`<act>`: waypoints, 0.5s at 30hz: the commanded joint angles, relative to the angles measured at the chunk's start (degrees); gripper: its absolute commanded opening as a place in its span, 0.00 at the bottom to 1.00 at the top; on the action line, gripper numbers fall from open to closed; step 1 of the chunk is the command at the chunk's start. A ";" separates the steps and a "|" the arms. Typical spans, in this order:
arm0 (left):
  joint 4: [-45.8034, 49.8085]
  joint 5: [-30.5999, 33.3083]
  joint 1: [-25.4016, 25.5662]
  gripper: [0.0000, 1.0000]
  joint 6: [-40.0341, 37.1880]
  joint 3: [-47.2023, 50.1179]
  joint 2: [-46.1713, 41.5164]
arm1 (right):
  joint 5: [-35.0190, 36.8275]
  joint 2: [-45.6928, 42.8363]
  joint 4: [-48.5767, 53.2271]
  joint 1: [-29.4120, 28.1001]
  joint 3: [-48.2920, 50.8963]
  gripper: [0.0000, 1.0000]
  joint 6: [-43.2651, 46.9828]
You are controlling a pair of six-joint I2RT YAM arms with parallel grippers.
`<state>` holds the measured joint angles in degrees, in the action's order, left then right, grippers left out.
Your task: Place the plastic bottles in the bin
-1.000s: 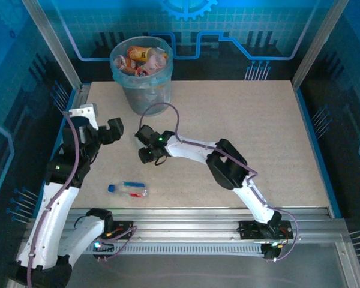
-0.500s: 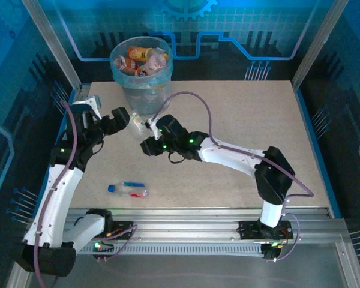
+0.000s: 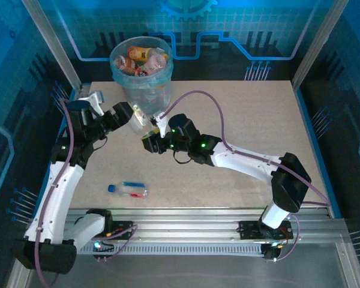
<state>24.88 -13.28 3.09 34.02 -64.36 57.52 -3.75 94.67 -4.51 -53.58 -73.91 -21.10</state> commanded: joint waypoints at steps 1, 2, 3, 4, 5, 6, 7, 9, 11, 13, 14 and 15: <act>-3.50 -4.27 -0.63 0.79 1.83 0.72 0.38 | -2.15 -2.59 -4.33 -0.29 0.85 0.42 1.86; -3.58 -4.43 -0.63 0.77 1.94 0.72 0.57 | -2.28 -2.81 -4.69 -0.36 1.20 0.42 1.85; -3.64 -4.56 -0.64 0.76 1.96 0.75 0.67 | -2.23 -2.99 -5.00 -0.38 1.34 0.42 1.86; -3.62 -4.56 -0.63 0.73 2.05 0.73 0.82 | -2.18 -3.09 -5.12 -0.38 1.45 0.42 1.94; -3.64 -4.57 -0.63 0.69 2.02 0.72 0.84 | -2.07 -3.18 -5.03 -0.36 1.42 0.42 2.09; -3.80 -4.49 -0.66 0.66 2.05 0.81 0.84 | -1.84 -3.10 -4.78 -0.34 1.27 0.42 2.25; -3.90 -4.45 -0.63 0.62 1.93 0.91 0.84 | -1.63 -3.09 -4.40 -0.38 1.14 0.43 2.46; -3.98 -4.30 -0.65 0.56 1.84 0.78 0.93 | -1.11 -3.09 -4.04 -0.38 1.05 0.44 2.84; -3.93 -4.15 -0.63 0.56 1.75 0.51 0.97 | -0.51 -3.18 -3.64 -0.36 0.89 0.46 3.01; -3.88 -4.11 -0.63 0.57 1.88 0.14 1.19 | 0.58 -3.35 -2.95 -0.38 0.55 0.47 3.30; -4.09 -4.49 -0.63 0.62 2.04 0.01 1.23 | 0.94 -3.44 -2.62 -0.32 0.36 0.47 3.54; -4.52 -5.15 -0.66 0.70 2.16 -0.25 1.49 | 1.15 -3.51 -2.61 -0.35 0.17 0.46 3.90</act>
<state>21.65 -16.86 3.09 35.73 -64.34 58.26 -3.97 93.47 -5.56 -53.58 -72.95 -19.46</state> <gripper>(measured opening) 0.652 0.465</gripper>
